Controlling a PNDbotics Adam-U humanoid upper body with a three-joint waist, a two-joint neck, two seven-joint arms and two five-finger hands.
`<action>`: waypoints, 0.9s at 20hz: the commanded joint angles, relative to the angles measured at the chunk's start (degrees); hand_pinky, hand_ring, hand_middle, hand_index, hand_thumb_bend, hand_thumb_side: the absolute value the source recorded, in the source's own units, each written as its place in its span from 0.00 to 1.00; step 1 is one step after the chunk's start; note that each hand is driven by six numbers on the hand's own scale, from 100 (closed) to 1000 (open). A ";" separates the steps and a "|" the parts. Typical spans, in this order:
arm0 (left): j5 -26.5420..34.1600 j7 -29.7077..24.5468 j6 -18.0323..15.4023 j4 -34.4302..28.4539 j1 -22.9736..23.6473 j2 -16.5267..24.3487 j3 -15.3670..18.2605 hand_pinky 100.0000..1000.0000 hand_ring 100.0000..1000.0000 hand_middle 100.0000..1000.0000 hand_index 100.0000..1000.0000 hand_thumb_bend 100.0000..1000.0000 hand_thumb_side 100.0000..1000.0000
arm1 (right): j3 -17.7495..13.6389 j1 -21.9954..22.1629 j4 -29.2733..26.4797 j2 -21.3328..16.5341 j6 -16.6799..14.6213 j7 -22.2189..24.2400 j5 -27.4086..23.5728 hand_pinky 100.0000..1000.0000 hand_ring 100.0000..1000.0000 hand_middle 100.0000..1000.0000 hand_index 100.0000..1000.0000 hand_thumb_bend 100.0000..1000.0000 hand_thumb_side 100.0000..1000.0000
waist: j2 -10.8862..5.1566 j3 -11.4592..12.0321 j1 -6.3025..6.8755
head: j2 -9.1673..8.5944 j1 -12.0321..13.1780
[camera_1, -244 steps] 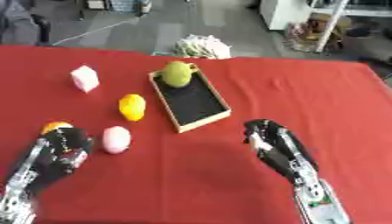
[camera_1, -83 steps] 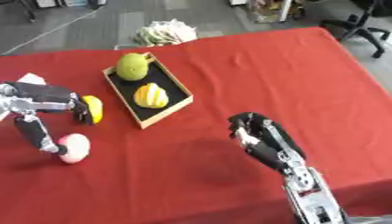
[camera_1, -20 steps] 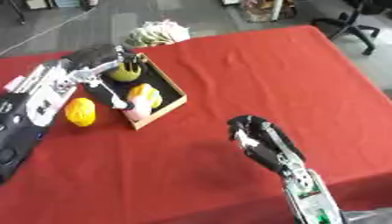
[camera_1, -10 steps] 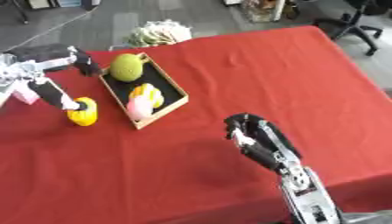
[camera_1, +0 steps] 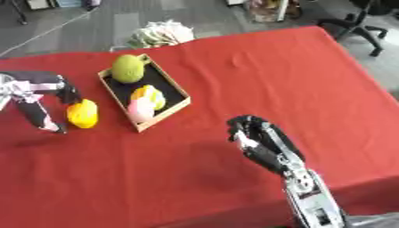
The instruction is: Pick up objects on the table and place them in the box.
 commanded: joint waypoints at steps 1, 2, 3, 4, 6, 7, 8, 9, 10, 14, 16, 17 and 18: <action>-1.94 3.83 -0.24 1.63 -1.03 -0.42 1.38 0.75 0.62 0.57 0.77 0.46 0.00 | -0.15 -0.64 -0.79 -0.68 0.01 -0.04 0.00 0.66 0.53 0.51 0.66 0.00 0.42 | -1.48 -0.22 -0.02 | 0.23 0.04; -2.36 5.64 -0.22 2.01 -0.98 -0.74 1.53 0.75 0.62 0.57 0.77 0.46 0.00 | -0.15 -0.65 -0.79 -0.65 0.01 -0.03 0.00 0.66 0.53 0.51 0.66 0.00 0.42 | -1.44 -0.32 -0.04 | 0.23 -0.01; -2.76 7.53 -0.17 2.38 -0.95 -1.05 1.66 0.75 0.62 0.57 0.77 0.47 0.00 | -0.16 -0.64 -0.79 -0.65 0.01 -0.04 0.00 0.66 0.53 0.51 0.66 0.00 0.42 | -1.40 -0.42 -0.08 | 0.23 -0.04; -3.09 9.35 -0.10 2.75 -0.90 -1.35 1.77 0.74 0.61 0.56 0.76 0.46 0.00 | -0.19 -0.62 -0.77 -0.66 0.03 -0.07 0.01 0.66 0.53 0.51 0.66 0.00 0.42 | -1.37 -0.50 -0.10 | 0.23 -0.02; -3.34 12.74 0.09 3.49 -0.82 -1.88 1.93 0.72 0.58 0.53 0.73 0.42 0.00 | -0.24 -0.60 -0.76 -0.67 0.05 -0.14 0.01 0.66 0.53 0.51 0.66 0.00 0.42 | -1.31 -0.60 -0.12 | 0.23 0.00; -3.42 14.45 0.30 3.74 -0.79 -2.07 1.96 0.70 0.57 0.52 0.71 0.39 0.00 | -0.24 -0.63 -0.76 -0.65 0.05 -0.15 0.01 0.66 0.53 0.51 0.66 0.00 0.42 | -1.28 -0.64 -0.13 | 0.23 -0.03; -3.48 16.13 0.47 3.90 -0.76 -2.22 1.93 0.67 0.54 0.48 0.68 0.34 0.00 | -0.23 -0.64 -0.77 -0.62 0.04 -0.15 0.00 0.66 0.53 0.51 0.66 0.00 0.43 | -1.26 -0.67 -0.13 | 0.23 -0.05; -3.37 17.87 0.62 3.88 -0.73 -2.29 1.94 0.65 0.51 0.45 0.65 0.29 0.00 | -0.22 -0.65 -0.78 -0.59 0.04 -0.13 -0.01 0.66 0.53 0.51 0.66 0.00 0.43 | -1.25 -0.69 -0.13 | 0.23 -0.07; -3.17 19.38 0.73 3.81 -0.70 -2.29 1.90 0.61 0.48 0.41 0.60 0.25 0.00 | -0.22 -0.64 -0.77 -0.58 0.05 -0.12 -0.01 0.66 0.53 0.51 0.66 0.00 0.43 | -1.25 -0.71 -0.12 | 0.23 -0.08; 0.36 23.24 0.95 0.67 -0.95 -1.40 2.17 0.56 0.42 0.33 0.52 0.22 0.00 | -0.31 -0.55 -0.73 -0.63 0.08 -0.21 0.04 0.66 0.53 0.51 0.66 0.00 0.43 | -1.33 -0.72 -0.06 | 0.23 -0.23; 2.34 23.82 1.44 -2.55 -1.65 -0.62 2.12 0.56 0.42 0.33 0.52 0.22 0.00 | -0.27 -0.53 -0.70 -0.68 0.09 -0.20 0.06 0.66 0.53 0.51 0.66 0.00 0.43 | -1.39 -0.73 0.02 | 0.23 -0.21; 3.19 24.05 1.79 -4.25 -2.32 -0.44 2.14 0.56 0.42 0.33 0.52 0.23 0.00 | -0.22 -0.51 -0.69 -0.66 0.09 -0.16 0.05 0.66 0.53 0.51 0.66 0.00 0.43 | -1.44 -0.77 0.06 | 0.23 -0.11; 3.96 24.30 2.29 -5.71 -2.99 -0.52 2.16 0.57 0.42 0.33 0.52 0.22 0.00 | -0.18 -0.48 -0.67 -0.64 0.10 -0.11 0.04 0.66 0.53 0.51 0.66 0.00 0.43 | -1.48 -0.83 0.10 | 0.23 0.03</action>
